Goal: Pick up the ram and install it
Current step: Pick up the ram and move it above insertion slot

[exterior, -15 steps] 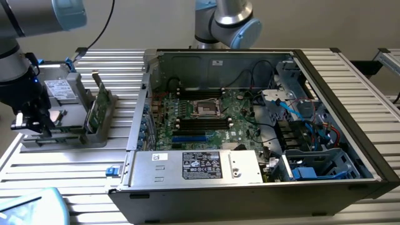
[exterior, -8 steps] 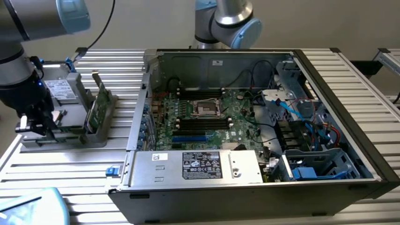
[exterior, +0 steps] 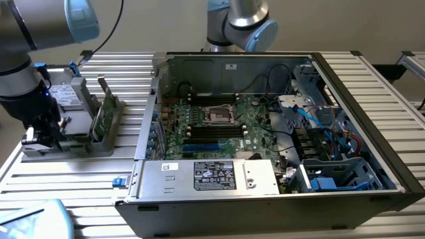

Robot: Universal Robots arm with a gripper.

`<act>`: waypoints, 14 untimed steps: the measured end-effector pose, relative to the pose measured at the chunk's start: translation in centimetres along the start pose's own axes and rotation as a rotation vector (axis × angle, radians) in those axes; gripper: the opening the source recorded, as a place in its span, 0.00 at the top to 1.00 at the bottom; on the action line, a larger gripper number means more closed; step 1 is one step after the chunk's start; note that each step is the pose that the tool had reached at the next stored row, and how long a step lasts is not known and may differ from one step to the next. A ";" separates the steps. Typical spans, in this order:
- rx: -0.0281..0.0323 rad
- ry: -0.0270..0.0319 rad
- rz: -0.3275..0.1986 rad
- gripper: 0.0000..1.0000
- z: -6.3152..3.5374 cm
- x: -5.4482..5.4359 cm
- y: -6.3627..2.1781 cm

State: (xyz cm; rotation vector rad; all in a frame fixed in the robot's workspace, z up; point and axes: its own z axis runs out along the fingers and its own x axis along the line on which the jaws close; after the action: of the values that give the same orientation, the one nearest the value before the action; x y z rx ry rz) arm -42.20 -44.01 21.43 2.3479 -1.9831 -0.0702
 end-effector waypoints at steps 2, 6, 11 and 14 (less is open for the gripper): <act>-0.0001 -0.0003 0.000 0.63 0.30 0.0 -0.14; 0.0000 -0.0016 0.001 0.63 0.71 0.0 -0.23; 0.0004 -0.0017 0.001 0.63 0.89 0.0 -0.26; 0.0002 -0.0025 0.006 0.63 1.21 0.0 -0.27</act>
State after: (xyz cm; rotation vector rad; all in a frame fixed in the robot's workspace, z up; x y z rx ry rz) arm -42.03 -44.01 20.19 2.3433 -1.9909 -0.0726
